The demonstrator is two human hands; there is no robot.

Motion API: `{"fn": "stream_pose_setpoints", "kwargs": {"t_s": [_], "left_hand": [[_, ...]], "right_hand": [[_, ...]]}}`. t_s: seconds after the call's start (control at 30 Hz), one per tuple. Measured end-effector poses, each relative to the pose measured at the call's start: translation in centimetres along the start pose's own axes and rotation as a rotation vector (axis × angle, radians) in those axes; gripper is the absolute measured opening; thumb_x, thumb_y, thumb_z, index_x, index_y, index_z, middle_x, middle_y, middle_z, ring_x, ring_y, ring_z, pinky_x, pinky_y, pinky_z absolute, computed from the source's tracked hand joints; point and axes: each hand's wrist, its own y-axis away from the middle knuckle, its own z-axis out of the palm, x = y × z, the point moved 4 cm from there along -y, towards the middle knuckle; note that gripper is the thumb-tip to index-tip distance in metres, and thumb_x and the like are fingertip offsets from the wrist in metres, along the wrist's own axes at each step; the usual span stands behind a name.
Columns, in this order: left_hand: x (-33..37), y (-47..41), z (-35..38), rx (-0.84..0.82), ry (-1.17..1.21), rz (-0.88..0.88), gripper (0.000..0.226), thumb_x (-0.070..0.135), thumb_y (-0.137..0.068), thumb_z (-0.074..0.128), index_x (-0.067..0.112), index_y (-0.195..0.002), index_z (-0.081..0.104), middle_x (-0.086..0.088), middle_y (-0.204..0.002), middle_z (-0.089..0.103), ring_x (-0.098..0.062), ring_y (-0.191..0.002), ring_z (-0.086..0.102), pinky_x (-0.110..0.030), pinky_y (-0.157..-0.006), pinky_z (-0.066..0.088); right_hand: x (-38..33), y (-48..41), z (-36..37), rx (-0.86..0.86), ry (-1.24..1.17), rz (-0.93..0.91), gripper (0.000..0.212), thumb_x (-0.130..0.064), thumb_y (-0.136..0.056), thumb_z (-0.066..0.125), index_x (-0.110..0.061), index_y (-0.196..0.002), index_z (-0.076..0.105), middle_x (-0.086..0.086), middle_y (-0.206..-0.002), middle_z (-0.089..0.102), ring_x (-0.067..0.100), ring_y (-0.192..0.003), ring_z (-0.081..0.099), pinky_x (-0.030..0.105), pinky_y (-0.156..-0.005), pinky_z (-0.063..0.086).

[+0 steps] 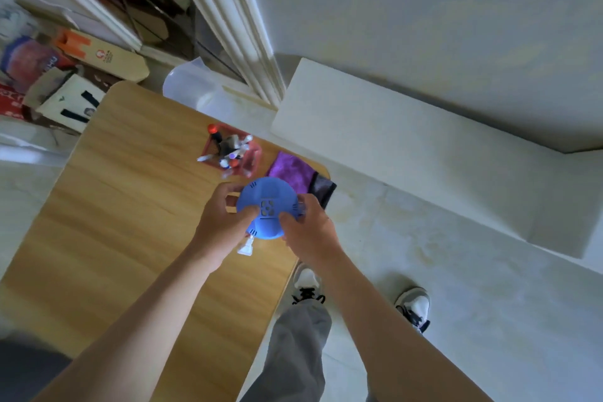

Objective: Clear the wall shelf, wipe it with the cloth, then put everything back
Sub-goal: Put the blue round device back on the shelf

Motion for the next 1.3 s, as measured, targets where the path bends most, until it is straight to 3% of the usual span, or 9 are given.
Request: {"fn": "stream_pose_setpoints", "kwargs": {"t_s": [0.13, 0.4, 0.5, 0.63, 0.73, 0.87, 0.97, 1.17, 1.3], "left_hand": [[2.6, 1.0, 6.7, -0.054, -0.031, 0.032, 0.033, 0.015, -0.084, 0.072, 0.028, -0.110, 0.057, -0.001, -0.105, 0.062, -0.027, -0.089, 0.068, -0.051, -0.074, 0.060], [8.2, 1.6, 23.4, -0.202, -0.085, 0.176, 0.033, 0.015, -0.085, 0.072, 0.024, -0.113, 0.058, -0.002, -0.104, 0.065, -0.019, -0.075, 0.069, -0.045, -0.063, 0.060], [9.7, 1.8, 28.8, -0.285, -0.108, 0.192, 0.036, 0.018, -0.082, 0.069, 0.028, -0.115, 0.059, 0.001, -0.105, 0.065, -0.020, -0.080, 0.072, -0.046, -0.071, 0.063], [11.1, 1.4, 34.1, -0.354, -0.146, 0.188, 0.039, 0.024, -0.077, 0.063, 0.034, -0.115, 0.060, 0.006, -0.106, 0.065, -0.020, -0.087, 0.072, -0.050, -0.080, 0.061], [11.7, 0.8, 36.7, -0.371, -0.171, 0.201, 0.034, 0.025, -0.077, 0.062, 0.039, -0.109, 0.059, 0.007, -0.104, 0.065, -0.021, -0.091, 0.071, -0.049, -0.084, 0.060], [11.9, -0.3, 39.0, -0.371, -0.215, 0.227, 0.037, 0.028, -0.078, 0.063, 0.037, -0.114, 0.058, 0.010, -0.102, 0.065, -0.020, -0.097, 0.070, -0.048, -0.088, 0.059], [11.8, -1.0, 40.4, -0.369, -0.270, 0.242, 0.041, 0.025, -0.084, 0.064, 0.031, -0.124, 0.058, 0.014, -0.103, 0.064, -0.018, -0.099, 0.068, -0.048, -0.091, 0.057], [11.2, -2.0, 42.2, -0.369, -0.339, 0.243, 0.045, 0.022, -0.088, 0.064, 0.027, -0.131, 0.056, 0.016, -0.105, 0.064, -0.018, -0.100, 0.067, -0.047, -0.091, 0.057], [10.9, -2.6, 42.6, -0.357, -0.354, 0.269, 0.042, 0.019, -0.089, 0.064, 0.026, -0.130, 0.057, 0.014, -0.102, 0.065, -0.017, -0.099, 0.067, -0.047, -0.091, 0.057]], "right_hand": [[2.1, 0.9, -7.0, 0.077, -0.020, 0.013, 0.033, -0.033, -0.090, 0.056, -0.033, -0.123, 0.049, 0.005, -0.097, 0.070, 0.022, -0.077, 0.069, 0.026, -0.061, 0.053], [7.6, 0.9, -21.6, 0.365, -0.129, 0.035, 0.052, -0.044, -0.084, 0.050, -0.038, -0.136, 0.044, 0.006, -0.107, 0.069, 0.029, -0.092, 0.070, 0.048, -0.084, 0.058], [9.8, 0.4, -26.0, 0.448, -0.194, 0.052, 0.051, -0.047, -0.080, 0.045, -0.043, -0.131, 0.043, 0.003, -0.110, 0.068, 0.029, -0.095, 0.069, 0.051, -0.083, 0.058], [11.1, 0.3, -30.7, 0.500, -0.190, 0.047, 0.049, -0.033, -0.096, 0.044, -0.032, -0.144, 0.038, 0.003, -0.117, 0.063, 0.028, -0.096, 0.066, 0.047, -0.086, 0.057], [12.2, -0.8, -33.3, 0.515, -0.163, 0.020, 0.047, -0.027, -0.102, 0.042, -0.026, -0.148, 0.036, 0.002, -0.108, 0.060, 0.023, -0.084, 0.059, 0.033, -0.068, 0.047], [13.0, -2.2, -35.2, 0.510, -0.150, 0.010, 0.045, -0.027, -0.103, 0.042, -0.025, -0.147, 0.037, -0.001, -0.099, 0.059, 0.016, -0.072, 0.055, 0.028, -0.055, 0.038], [13.7, -2.9, -36.4, 0.497, -0.151, 0.015, 0.044, -0.026, -0.103, 0.042, -0.025, -0.146, 0.038, -0.001, -0.103, 0.058, 0.011, -0.072, 0.054, 0.027, -0.055, 0.038], [14.9, -4.4, -37.3, 0.487, -0.161, 0.037, 0.043, -0.026, -0.102, 0.044, -0.022, -0.145, 0.041, 0.001, -0.115, 0.059, 0.023, -0.092, 0.057, 0.029, -0.070, 0.042], [15.0, -5.3, -37.4, 0.477, -0.168, 0.031, 0.041, -0.024, -0.102, 0.044, -0.022, -0.143, 0.042, 0.002, -0.119, 0.060, 0.022, -0.092, 0.058, 0.028, -0.064, 0.042]]}}
